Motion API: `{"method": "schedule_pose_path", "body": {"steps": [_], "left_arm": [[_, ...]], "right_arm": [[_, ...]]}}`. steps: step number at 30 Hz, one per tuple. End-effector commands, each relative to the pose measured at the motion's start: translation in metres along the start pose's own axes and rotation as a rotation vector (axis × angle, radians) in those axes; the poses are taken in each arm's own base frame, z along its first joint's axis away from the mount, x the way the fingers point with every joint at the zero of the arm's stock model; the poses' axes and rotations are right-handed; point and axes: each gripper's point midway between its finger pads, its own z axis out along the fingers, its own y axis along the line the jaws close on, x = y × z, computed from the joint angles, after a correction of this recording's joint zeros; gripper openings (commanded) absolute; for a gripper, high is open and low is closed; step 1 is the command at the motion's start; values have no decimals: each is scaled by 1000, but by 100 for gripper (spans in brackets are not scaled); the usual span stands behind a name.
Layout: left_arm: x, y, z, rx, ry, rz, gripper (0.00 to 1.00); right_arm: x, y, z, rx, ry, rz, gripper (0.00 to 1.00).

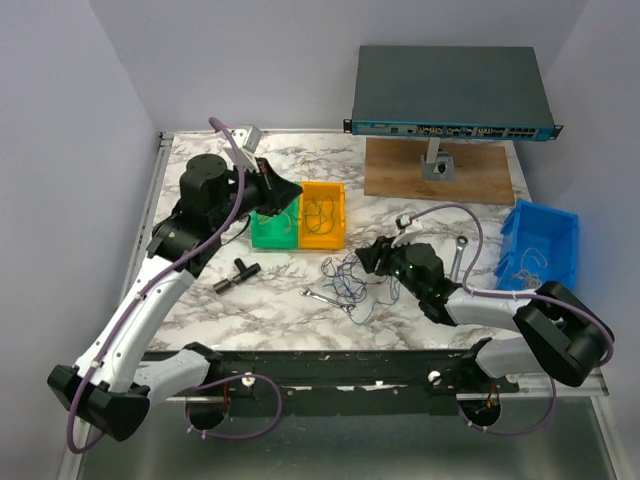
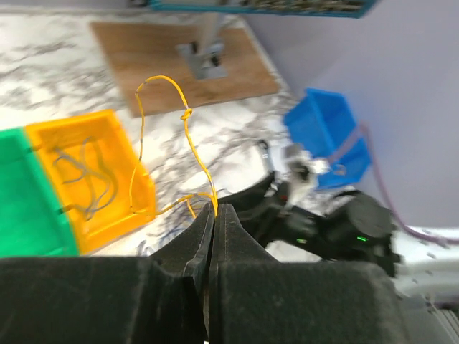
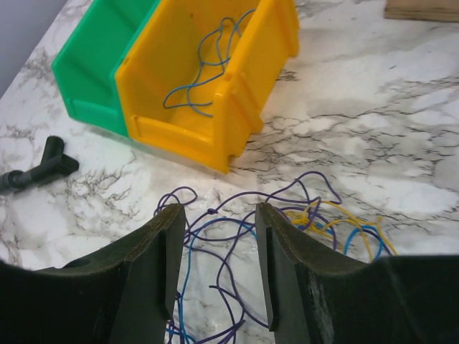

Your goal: Untangle the cables

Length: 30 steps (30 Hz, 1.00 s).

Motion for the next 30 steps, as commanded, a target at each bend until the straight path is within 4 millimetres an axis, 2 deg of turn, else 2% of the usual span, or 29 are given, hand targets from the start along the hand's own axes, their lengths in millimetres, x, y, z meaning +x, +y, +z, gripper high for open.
{"method": "schedule_pose_path", "body": {"steps": [1,4,7,11,15,19,20,22,25,26,30], "left_arm": [[15,63,16,-227,50,-13,0],[15,86,30,-279,43,-37,0],[11,95,43,-260,27,-63,0],[8,79,61,-117,39,-102,0],[13,47,77,74,81,-151,0],[23,17,89,169,123,-135,0],[26,10,92,185,131,-124,0],[29,-1,96,212,147,-104,0],[37,-14,100,243,184,-89,0],[39,-17,100,248,193,-81,0],[56,-25,100,239,236,-45,0]], "right_arm": [[-16,-26,-12,147,-101,24,51],[-21,-37,-18,204,-134,33,51],[-25,-39,-23,215,-158,43,51],[-29,-44,-26,241,-177,51,51],[-32,-56,-31,317,-198,65,51],[-35,-70,-36,412,-208,89,51],[-37,-65,-36,381,-203,73,51],[-47,-40,-39,236,-222,51,53],[-66,2,-55,-1,-282,14,70],[-74,13,-61,-58,-297,3,73],[-100,54,-78,-227,-294,-21,76]]}}
